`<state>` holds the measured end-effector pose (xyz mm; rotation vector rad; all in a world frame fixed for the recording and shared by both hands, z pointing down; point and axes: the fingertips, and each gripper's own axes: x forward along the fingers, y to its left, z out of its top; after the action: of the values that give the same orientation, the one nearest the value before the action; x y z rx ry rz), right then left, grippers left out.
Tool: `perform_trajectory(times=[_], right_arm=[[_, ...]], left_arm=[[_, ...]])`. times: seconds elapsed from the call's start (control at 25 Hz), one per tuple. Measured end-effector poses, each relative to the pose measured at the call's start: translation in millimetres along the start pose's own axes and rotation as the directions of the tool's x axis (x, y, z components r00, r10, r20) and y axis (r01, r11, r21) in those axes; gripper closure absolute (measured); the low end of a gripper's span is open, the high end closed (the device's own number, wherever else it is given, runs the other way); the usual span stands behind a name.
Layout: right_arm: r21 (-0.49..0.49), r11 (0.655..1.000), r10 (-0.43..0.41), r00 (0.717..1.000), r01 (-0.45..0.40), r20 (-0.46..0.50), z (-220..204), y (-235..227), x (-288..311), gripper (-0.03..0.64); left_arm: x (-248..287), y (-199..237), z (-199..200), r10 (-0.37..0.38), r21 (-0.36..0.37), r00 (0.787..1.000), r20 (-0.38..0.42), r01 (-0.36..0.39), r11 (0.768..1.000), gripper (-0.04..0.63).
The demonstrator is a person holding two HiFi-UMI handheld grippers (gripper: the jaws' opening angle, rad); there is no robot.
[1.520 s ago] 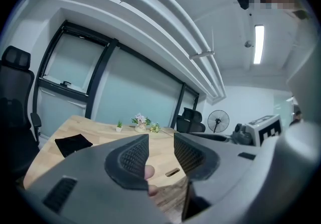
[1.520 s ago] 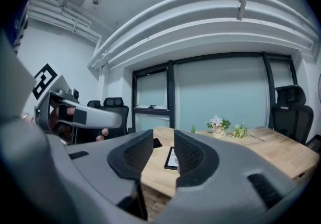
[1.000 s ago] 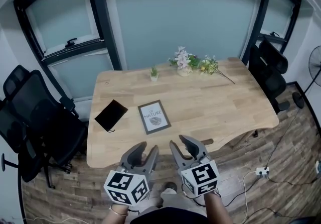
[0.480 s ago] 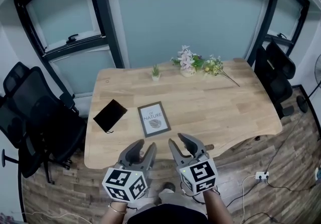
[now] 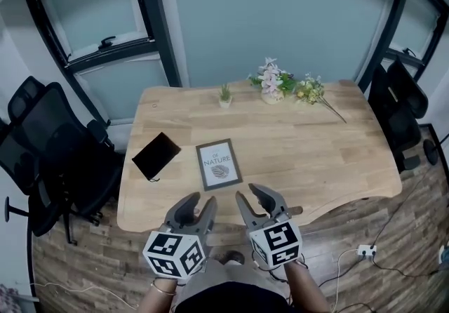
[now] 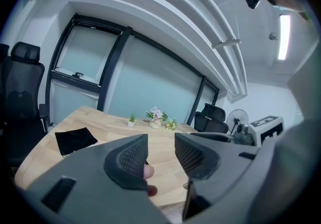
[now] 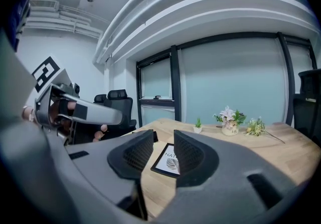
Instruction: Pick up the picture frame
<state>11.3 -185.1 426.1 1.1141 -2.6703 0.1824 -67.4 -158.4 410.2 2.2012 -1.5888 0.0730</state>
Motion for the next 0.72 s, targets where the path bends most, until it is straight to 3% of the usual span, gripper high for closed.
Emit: perform_trajectory(times=[0.72], right_arm=[[0.008,1.0,0.011,0.997,-0.011,-0.081,-19,-27,59,0.514]], left_arm=[[53,44,-11,0.007,-0.04,0.997,-0.076,-0.01,0.999,0.449]])
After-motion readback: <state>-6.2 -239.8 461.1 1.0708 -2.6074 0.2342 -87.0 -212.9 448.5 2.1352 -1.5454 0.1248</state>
